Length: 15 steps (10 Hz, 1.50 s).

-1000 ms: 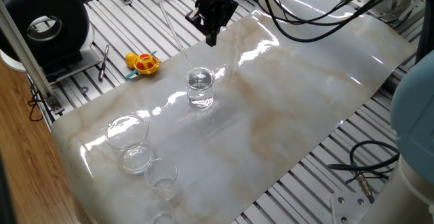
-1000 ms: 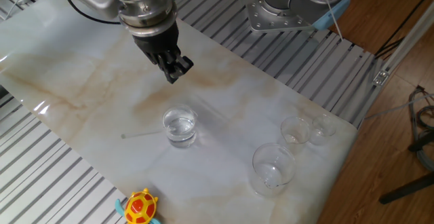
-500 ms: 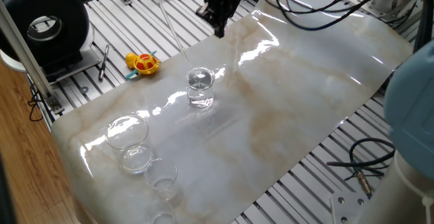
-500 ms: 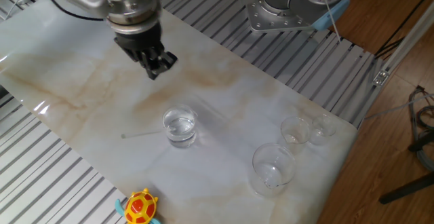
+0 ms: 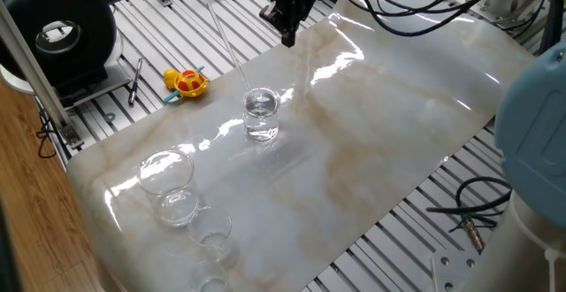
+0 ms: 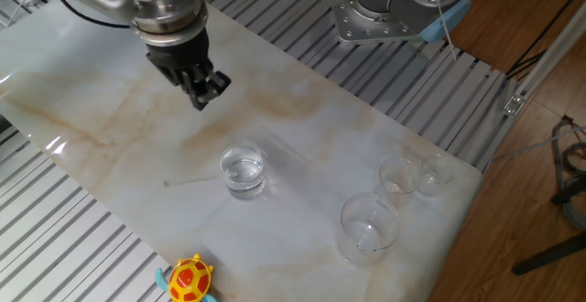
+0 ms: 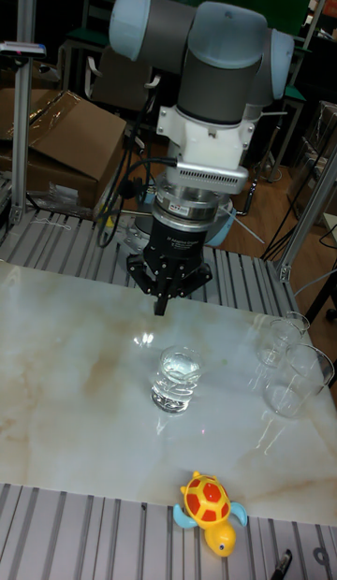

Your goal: Stir the beaker with a glass rod

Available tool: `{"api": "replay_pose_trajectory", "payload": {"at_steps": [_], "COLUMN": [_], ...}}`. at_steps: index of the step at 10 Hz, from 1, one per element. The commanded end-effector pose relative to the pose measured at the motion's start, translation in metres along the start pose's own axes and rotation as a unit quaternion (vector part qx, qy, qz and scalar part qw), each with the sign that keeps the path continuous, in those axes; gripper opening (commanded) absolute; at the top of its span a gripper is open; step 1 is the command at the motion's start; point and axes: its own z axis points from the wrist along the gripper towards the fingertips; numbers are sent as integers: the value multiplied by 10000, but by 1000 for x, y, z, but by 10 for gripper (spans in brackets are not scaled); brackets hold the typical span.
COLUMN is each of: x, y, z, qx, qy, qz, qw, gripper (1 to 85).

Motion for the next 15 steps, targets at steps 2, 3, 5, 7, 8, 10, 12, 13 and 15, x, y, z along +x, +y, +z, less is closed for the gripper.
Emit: {"api": "replay_pose_trajectory", "payload": {"at_steps": [2,3,5,7,8,10,12,13,15], "x": [-32,-45,-55,-52,-52,-48,-53,-63,-79], "y": [0,6,11,11,12,8,12,26,41], "z": [-8,-16,-16,-16,-16,-16,-31,-37,-34], "qx": [-45,-105,-166,-170,-178,-105,-47,-126,-134], "qy": [-52,104,99,161,160,227,270,326,372], "qz": [-35,19,20,81,58,104,104,172,226], "qw": [10000,9999,9998,9997,9997,9996,9996,9992,9990], "gripper": [10,10,10,10,10,10,10,10,10]}}
